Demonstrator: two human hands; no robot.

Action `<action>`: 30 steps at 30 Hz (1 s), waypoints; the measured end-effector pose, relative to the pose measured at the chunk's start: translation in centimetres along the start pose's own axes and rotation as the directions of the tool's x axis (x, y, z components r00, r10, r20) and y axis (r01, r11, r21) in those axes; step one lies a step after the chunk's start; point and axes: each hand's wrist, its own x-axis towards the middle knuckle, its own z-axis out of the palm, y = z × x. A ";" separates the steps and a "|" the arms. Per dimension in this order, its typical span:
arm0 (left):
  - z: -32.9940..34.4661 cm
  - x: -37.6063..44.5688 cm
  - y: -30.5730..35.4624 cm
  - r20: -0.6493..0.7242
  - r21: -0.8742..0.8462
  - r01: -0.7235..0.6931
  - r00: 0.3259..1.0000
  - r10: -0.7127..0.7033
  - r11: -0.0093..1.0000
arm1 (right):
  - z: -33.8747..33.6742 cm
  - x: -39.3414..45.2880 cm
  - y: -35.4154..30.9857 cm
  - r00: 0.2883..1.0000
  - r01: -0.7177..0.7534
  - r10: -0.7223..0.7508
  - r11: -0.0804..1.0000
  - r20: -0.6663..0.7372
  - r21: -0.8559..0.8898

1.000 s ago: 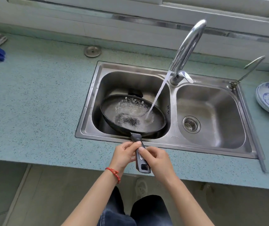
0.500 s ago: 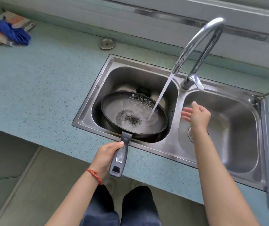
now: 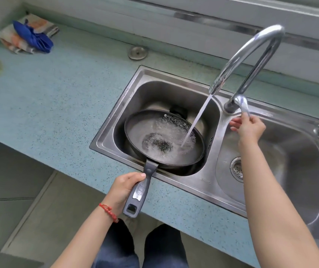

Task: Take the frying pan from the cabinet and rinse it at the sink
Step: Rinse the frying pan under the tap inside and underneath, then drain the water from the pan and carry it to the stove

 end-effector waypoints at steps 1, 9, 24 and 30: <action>0.1 0.0 0.0 -0.002 -0.006 0.001 1.000 -0.001 1.000 | 0.0 -0.2 0.4 1.000 -0.010 0.010 1.000 0.004 0.001; 0.3 -0.2 0.1 -0.002 -0.021 -0.020 1.000 0.020 1.000 | 2.4 -1.7 0.6 0.997 -0.072 0.073 0.996 -0.006 0.061; -0.4 0.4 0.1 0.103 0.107 -0.096 0.991 0.085 0.990 | 2.8 -13.6 3.3 0.944 -0.150 0.200 0.968 0.261 -0.200; -1.2 1.7 0.2 0.182 0.180 -0.136 0.978 0.103 0.974 | 3.1 -25.0 4.1 0.892 -0.158 0.293 0.915 0.344 -0.370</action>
